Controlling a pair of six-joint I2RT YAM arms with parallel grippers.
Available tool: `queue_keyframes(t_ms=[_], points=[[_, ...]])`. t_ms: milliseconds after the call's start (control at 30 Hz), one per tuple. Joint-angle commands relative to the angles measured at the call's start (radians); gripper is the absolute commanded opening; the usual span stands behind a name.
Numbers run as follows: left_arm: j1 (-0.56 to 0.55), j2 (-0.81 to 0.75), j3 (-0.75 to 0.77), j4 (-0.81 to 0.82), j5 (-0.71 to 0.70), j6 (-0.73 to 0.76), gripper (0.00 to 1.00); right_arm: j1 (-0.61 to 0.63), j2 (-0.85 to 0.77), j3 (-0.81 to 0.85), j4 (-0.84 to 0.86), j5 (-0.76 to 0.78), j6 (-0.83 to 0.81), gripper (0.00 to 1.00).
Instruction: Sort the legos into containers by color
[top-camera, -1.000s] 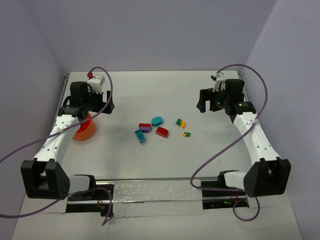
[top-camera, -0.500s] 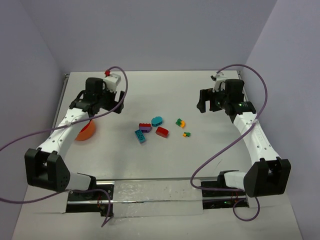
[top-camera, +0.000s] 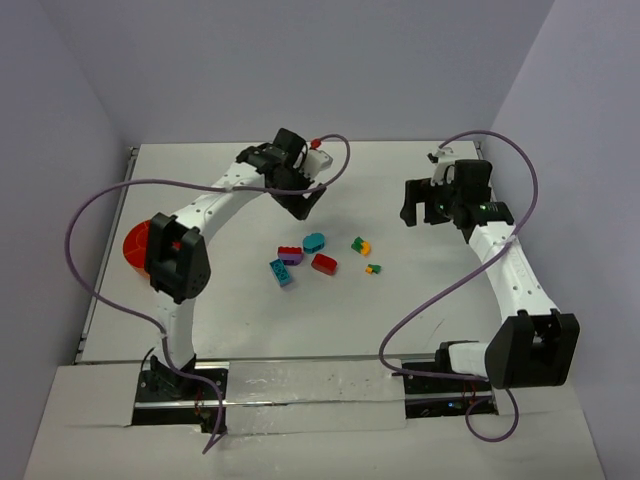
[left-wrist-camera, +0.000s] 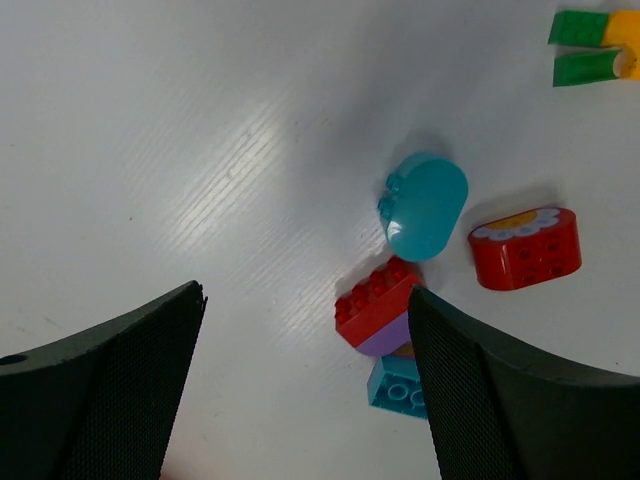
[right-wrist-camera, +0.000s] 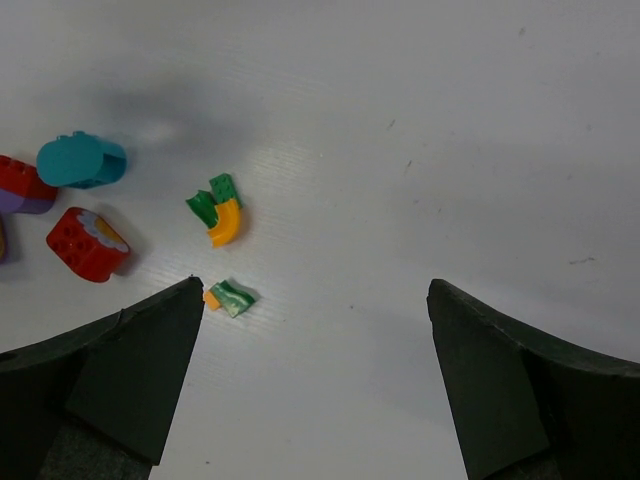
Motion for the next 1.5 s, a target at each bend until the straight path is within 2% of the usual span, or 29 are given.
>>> queue_keyframes(t_ms=[0, 200, 633, 867, 1267, 1467], points=[[-0.042, 0.101, 0.151, -0.118, -0.008, -0.011, 0.89, -0.065, 0.007, -0.018, -0.014, -0.010, -0.007, 1.00], [-0.075, 0.173, 0.174, -0.133, -0.003, -0.013, 0.87, -0.105, 0.008, -0.031, -0.025, -0.017, -0.007, 1.00], [-0.138, 0.276, 0.233, -0.167, 0.009, -0.021, 0.83, -0.111, 0.026, -0.052, -0.012, -0.042, 0.001, 1.00], [-0.147, 0.377, 0.311, -0.228, -0.003, -0.036, 0.74, -0.112, 0.024, -0.060, -0.007, -0.046, 0.002, 1.00], [-0.152, 0.418, 0.322, -0.289, -0.044, -0.037, 0.62, -0.112, 0.034, -0.061, -0.001, -0.059, 0.005, 1.00], [-0.155, 0.396, 0.316, -0.288, -0.062, -0.030, 0.43, -0.110, 0.036, -0.058, -0.003, -0.062, 0.007, 1.00]])
